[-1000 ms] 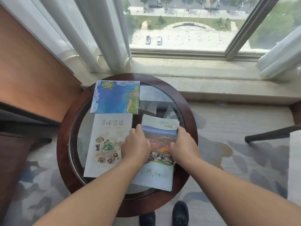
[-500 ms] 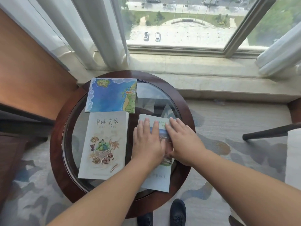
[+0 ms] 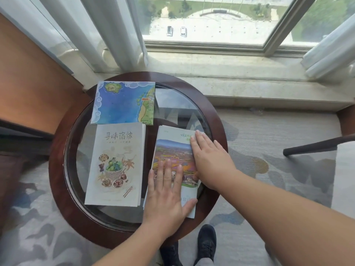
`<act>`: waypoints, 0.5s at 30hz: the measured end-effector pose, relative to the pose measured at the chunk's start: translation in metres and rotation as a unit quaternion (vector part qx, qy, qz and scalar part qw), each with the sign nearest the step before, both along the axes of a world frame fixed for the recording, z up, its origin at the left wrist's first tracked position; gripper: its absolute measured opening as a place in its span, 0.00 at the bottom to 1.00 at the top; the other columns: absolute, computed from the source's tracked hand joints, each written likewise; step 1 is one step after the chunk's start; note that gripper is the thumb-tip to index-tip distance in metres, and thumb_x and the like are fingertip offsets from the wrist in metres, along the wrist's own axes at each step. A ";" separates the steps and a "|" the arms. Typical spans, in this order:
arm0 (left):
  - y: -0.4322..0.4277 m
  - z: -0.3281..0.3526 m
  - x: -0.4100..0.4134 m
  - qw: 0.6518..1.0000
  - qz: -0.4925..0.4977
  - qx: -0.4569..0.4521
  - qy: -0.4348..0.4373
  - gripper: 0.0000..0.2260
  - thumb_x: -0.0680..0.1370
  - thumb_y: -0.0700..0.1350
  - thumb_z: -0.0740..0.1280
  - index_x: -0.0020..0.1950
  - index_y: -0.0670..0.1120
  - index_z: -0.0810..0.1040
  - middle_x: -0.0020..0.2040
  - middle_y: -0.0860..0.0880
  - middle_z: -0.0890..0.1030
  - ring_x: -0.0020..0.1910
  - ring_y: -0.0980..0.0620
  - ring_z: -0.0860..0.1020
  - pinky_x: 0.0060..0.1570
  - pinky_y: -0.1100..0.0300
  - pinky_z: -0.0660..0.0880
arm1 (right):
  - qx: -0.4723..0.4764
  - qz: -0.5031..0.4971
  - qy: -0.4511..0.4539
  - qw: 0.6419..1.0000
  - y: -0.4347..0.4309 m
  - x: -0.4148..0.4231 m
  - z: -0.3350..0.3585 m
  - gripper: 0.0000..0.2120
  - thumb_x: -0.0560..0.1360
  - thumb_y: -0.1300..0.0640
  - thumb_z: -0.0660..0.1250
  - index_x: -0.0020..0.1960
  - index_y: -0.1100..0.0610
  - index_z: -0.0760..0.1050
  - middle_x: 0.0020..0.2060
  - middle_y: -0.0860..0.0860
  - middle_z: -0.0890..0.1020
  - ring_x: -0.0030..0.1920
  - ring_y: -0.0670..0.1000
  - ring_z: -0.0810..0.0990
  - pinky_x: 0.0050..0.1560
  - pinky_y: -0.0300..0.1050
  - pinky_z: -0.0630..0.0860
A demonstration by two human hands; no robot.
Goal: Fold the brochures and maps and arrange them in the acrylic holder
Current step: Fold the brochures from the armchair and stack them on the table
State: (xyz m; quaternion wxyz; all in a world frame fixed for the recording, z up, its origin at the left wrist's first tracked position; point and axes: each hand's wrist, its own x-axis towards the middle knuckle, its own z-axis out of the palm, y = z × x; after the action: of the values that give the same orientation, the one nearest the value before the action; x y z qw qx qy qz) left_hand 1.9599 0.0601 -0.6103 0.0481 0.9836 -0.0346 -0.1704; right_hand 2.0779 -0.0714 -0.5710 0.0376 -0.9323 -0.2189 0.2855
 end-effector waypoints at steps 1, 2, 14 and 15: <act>0.002 -0.001 -0.002 1.000 -0.011 0.002 0.007 0.39 0.75 0.68 0.50 0.77 0.43 0.58 0.77 0.35 0.56 0.77 0.35 0.53 0.71 0.36 0.53 | 0.000 -0.001 0.001 1.000 -0.001 0.000 -0.002 0.47 0.77 0.53 0.69 0.80 0.58 0.37 0.79 0.54 0.38 0.79 0.51 0.38 0.77 0.52 0.45; 0.002 -0.001 -0.004 1.000 -0.015 0.005 0.015 0.39 0.75 0.69 0.49 0.77 0.43 0.57 0.77 0.35 0.55 0.77 0.35 0.52 0.71 0.36 0.53 | -0.002 -0.002 0.004 1.000 -0.002 0.000 -0.002 0.47 0.76 0.53 0.69 0.80 0.57 0.37 0.79 0.54 0.37 0.79 0.51 0.38 0.77 0.51 0.45; -0.011 0.054 0.026 0.990 0.004 0.053 0.129 0.37 0.77 0.66 0.53 0.79 0.49 0.46 0.80 0.43 0.43 0.78 0.42 0.41 0.75 0.43 0.41 | 0.096 -0.096 -0.018 0.991 -0.030 -0.054 0.068 0.36 0.78 0.52 0.65 0.79 0.57 0.51 0.79 0.55 0.52 0.79 0.54 0.49 0.76 0.51 0.53; -0.017 0.064 0.031 0.992 0.004 0.044 0.120 0.34 0.78 0.65 0.55 0.78 0.49 0.50 0.80 0.43 0.47 0.78 0.42 0.43 0.75 0.44 0.44 | 0.107 -0.120 -0.018 0.987 -0.043 -0.065 0.080 0.35 0.78 0.52 0.65 0.79 0.57 0.52 0.79 0.54 0.53 0.79 0.54 0.50 0.76 0.50 0.53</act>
State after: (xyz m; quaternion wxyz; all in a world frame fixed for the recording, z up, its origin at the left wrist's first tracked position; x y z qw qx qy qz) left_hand 1.9907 0.0428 -0.5459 0.0092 0.9575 -0.0173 -0.2879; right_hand 2.0132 -0.1140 -0.4915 0.1668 -0.9474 -0.1356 0.2372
